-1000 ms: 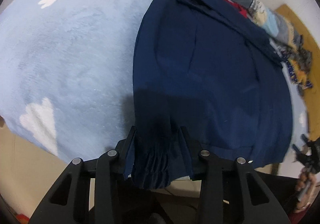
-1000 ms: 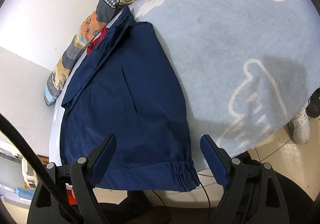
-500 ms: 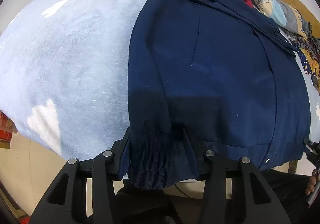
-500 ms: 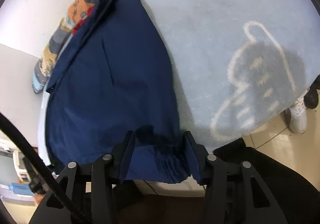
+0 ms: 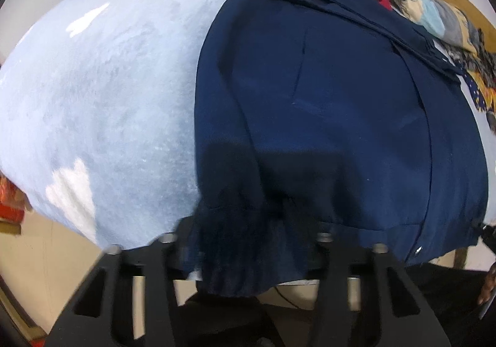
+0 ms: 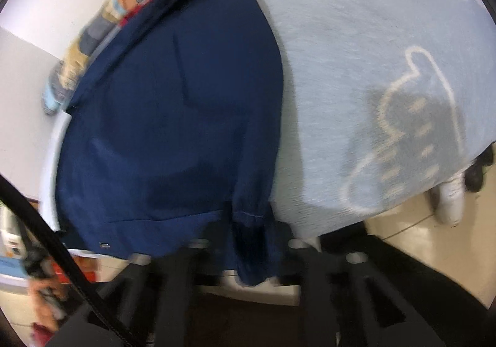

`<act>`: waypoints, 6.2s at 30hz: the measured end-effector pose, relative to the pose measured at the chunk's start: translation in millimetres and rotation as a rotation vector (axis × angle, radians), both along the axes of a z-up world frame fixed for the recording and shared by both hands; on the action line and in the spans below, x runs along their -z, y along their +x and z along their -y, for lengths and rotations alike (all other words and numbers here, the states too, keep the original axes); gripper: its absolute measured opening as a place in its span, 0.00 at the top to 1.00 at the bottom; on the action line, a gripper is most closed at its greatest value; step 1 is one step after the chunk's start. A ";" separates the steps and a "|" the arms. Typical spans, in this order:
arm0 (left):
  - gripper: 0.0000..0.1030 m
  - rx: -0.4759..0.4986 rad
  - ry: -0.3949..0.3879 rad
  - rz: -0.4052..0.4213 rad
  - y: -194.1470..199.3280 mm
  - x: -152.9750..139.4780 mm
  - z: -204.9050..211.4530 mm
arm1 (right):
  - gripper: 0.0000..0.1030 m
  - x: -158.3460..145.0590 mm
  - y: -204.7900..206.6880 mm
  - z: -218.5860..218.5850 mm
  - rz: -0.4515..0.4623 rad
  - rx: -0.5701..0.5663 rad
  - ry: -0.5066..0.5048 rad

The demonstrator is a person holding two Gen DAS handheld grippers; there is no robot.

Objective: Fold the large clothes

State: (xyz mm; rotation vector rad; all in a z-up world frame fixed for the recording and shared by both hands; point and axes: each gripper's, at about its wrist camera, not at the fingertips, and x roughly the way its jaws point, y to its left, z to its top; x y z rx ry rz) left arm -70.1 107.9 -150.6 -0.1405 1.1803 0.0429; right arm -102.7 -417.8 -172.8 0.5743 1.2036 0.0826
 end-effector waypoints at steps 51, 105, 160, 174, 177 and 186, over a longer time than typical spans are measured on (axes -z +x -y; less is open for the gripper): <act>0.77 0.037 0.039 0.119 -2.3 -25.6 11.8 | 0.85 -26.0 -3.4 -17.3 0.130 -0.084 -0.042; 0.78 -0.039 0.089 0.422 248.7 -188.8 6.6 | 0.87 -184.4 272.4 22.5 0.482 -0.049 0.175; 0.21 0.018 0.204 0.407 360.2 -70.1 -7.7 | 0.67 -93.0 401.3 -68.3 0.366 -0.316 -0.482; 0.20 0.054 0.185 0.311 305.1 -28.0 -4.3 | 0.68 -43.8 312.6 -94.8 0.323 -0.566 -0.454; 0.19 -0.008 0.174 0.284 291.5 -29.0 -33.8 | 0.68 -48.8 306.2 -19.7 0.269 -0.383 -0.479; 0.20 -0.164 -0.010 0.220 234.4 -49.4 -73.6 | 0.44 -64.0 255.8 108.2 0.176 0.014 -0.147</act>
